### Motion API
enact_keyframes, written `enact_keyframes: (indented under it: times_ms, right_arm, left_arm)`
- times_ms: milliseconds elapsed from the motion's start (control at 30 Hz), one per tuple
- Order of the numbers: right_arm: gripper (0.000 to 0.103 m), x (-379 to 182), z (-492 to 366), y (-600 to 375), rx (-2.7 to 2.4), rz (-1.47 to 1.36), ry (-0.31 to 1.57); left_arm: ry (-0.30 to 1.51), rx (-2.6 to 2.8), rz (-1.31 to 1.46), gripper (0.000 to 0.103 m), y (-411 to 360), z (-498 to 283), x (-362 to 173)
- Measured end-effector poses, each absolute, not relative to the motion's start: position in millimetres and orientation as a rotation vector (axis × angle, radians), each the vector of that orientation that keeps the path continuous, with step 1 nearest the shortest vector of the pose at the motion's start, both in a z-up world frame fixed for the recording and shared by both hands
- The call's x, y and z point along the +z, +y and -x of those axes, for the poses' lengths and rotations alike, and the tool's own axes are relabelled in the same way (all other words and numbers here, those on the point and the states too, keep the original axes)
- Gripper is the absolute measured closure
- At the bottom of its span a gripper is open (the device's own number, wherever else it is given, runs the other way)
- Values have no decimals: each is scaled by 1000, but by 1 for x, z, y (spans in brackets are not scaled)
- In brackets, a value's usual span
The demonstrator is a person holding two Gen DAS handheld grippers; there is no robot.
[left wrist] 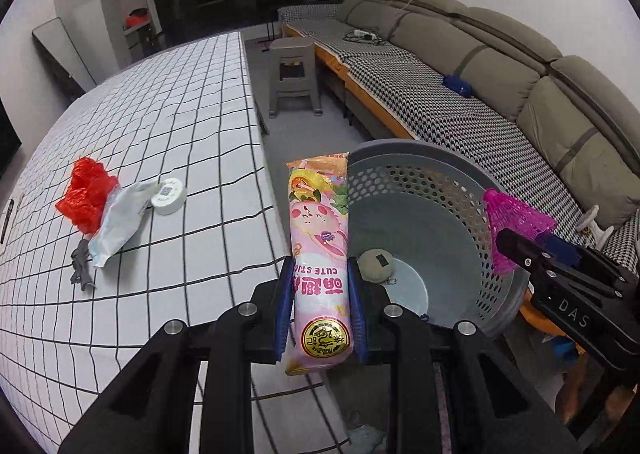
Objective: Collect trash
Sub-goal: 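Carry the pink wrapper and pink cone over the grey basket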
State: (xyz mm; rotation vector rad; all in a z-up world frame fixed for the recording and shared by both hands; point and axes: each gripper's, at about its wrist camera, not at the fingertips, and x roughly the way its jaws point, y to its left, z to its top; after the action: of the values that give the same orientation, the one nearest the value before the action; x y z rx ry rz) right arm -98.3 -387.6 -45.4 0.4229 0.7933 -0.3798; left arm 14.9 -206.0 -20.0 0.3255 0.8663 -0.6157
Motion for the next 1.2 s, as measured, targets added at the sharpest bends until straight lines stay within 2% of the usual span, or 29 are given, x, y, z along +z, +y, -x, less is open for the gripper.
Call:
enact_keyframes:
  times_ms: [500, 1200]
  right_arm:
    - [55, -52, 100, -420, -380, -462, 795]
    - [54, -60, 86, -429, -327, -475, 832]
  left_arm:
    - [923, -650, -412, 78, -270, -18, -40]
    - [957, -618, -410, 75, -277, -34, -47]
